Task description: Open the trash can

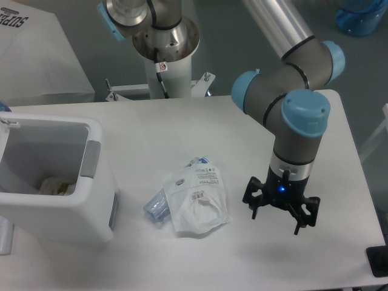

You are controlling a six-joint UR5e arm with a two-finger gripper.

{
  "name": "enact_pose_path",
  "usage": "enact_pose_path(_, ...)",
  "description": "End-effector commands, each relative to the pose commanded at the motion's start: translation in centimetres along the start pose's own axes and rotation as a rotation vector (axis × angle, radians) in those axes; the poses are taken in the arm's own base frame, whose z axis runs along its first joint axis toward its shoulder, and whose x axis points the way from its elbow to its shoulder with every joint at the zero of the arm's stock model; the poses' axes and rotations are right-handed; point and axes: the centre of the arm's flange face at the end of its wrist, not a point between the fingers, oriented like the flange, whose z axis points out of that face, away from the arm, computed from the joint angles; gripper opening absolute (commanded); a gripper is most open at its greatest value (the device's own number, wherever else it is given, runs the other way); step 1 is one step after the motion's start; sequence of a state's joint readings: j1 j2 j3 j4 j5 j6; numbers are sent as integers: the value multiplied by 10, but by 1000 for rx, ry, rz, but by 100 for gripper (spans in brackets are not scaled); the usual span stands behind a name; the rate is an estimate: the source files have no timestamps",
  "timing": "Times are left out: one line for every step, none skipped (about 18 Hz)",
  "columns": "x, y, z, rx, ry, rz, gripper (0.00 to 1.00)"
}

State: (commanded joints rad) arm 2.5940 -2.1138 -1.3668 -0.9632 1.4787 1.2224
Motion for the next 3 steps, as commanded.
enact_pose_path(1,1,1,-5,10,10,100)
enact_pose_path(2,2,3,-17,12,10,100)
enact_pose_path(2,2,3,-36,8,12,100)
